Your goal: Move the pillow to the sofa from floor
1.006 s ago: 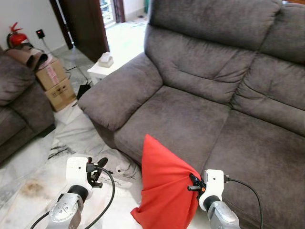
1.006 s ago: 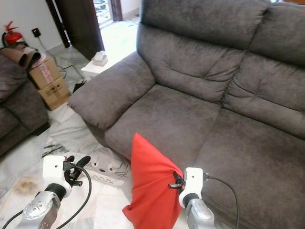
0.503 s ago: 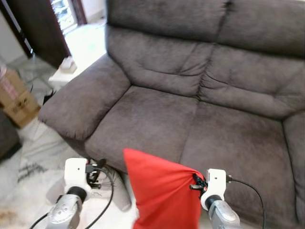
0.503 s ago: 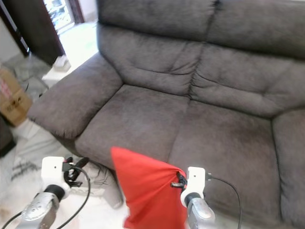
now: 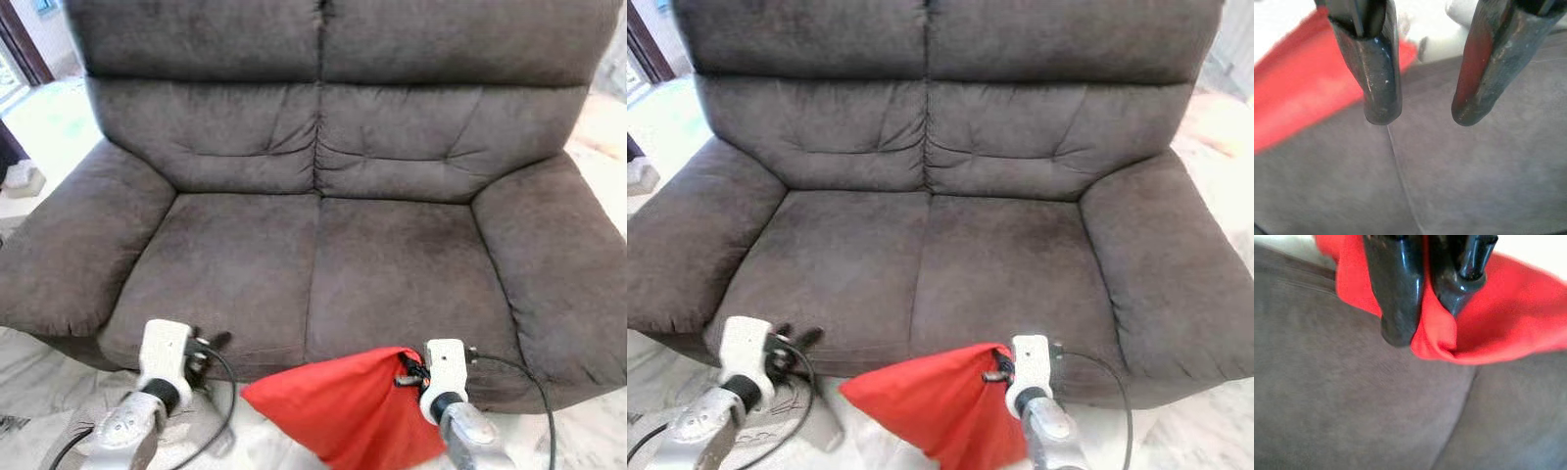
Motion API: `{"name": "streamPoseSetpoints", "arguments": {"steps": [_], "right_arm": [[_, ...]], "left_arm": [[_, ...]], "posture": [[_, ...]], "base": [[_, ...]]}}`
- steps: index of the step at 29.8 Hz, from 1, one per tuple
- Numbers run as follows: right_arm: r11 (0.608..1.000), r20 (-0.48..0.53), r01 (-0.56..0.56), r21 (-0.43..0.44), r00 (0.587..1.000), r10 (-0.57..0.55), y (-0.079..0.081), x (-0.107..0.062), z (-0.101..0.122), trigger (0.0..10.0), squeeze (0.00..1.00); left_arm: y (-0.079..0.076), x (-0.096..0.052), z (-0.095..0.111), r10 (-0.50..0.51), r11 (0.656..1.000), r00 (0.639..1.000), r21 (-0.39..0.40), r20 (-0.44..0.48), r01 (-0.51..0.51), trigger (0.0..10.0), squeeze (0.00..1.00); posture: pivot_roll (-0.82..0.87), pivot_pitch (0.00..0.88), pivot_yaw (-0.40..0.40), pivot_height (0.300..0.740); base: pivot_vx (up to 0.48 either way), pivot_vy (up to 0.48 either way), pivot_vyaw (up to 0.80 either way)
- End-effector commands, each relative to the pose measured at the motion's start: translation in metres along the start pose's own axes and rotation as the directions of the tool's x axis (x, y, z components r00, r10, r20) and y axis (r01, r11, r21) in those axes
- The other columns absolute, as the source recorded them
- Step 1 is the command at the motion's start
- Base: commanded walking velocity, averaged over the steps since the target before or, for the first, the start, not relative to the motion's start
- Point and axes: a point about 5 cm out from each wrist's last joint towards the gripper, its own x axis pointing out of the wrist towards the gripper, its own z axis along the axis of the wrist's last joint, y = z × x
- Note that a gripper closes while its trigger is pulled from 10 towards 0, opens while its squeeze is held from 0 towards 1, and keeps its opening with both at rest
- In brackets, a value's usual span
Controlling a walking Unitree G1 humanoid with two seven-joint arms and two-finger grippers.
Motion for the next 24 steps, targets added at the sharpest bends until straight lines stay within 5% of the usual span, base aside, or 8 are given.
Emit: {"name": "streamPoseSetpoints", "arguments": {"steps": [1,5,8,16,17,19,24], "right_arm": [[0.993,0.038,-0.095,-0.067,0.994,0.098,0.011,0.006,0.014,10.0,0.0],[0.955,-0.02,-0.251,-0.157,0.968,0.251,0.016,0.004,0.012,10.0,0.0],[0.881,-0.081,-0.41,-0.235,0.912,0.402,0.025,0.001,0.011,10.0,0.0],[0.782,-0.148,-0.559,-0.276,0.829,0.54,0.037,-0.002,0.012,10.0,0.0],[0.756,-0.177,-0.582,-0.299,0.812,0.556,0.039,-0.003,0.011,10.0,0.0],[0.733,-0.193,-0.604,-0.313,0.796,0.573,0.039,-0.004,0.011,10.0,0.0],[0.712,-0.202,-0.622,-0.326,0.781,0.59,0.039,-0.005,0.015,10.0,0.0]], "left_arm": [[0.005,-0.006,-0.002,-0.05,0.998,0.998,0.046,-0.043,0.052,10.0,0.0],[0.003,-0.007,0.002,-0.208,0.965,0.971,0.134,-0.117,0.223,10.0,0.0],[-0.01,-0.004,0.012,-0.376,0.877,0.912,0.254,-0.164,0.408,10.0,0.0],[-0.019,0.011,0.024,-0.522,0.784,0.835,0.288,-0.176,0.55,10.0,0.0],[-0.021,0.011,0.022,-0.551,0.742,0.807,0.319,-0.213,0.59,10.0,0.0],[-0.023,0.012,0.022,-0.571,0.713,0.786,0.333,-0.237,0.618,10.0,0.0],[-0.022,0.014,0.019,-0.586,0.666,0.755,0.356,-0.294,0.656,10.0,0.0]], "posture": [[0.08,0.138,0.064,0.74],[0.08,0.136,0.063,0.74],[0.08,0.132,0.07,0.74],[0.07,0.127,0.075,0.74],[0.07,0.127,0.075,0.74],[0.07,0.128,0.076,0.74],[0.07,0.126,0.078,0.74]], "base": [[0.0,0.0,0.0],[0.0,0.0,0.0],[0.0,0.0,0.0],[0.0,0.0,0.0],[0.0,0.0,0.0],[0.0,0.0,0.0],[0.0,0.0,0.0]]}}
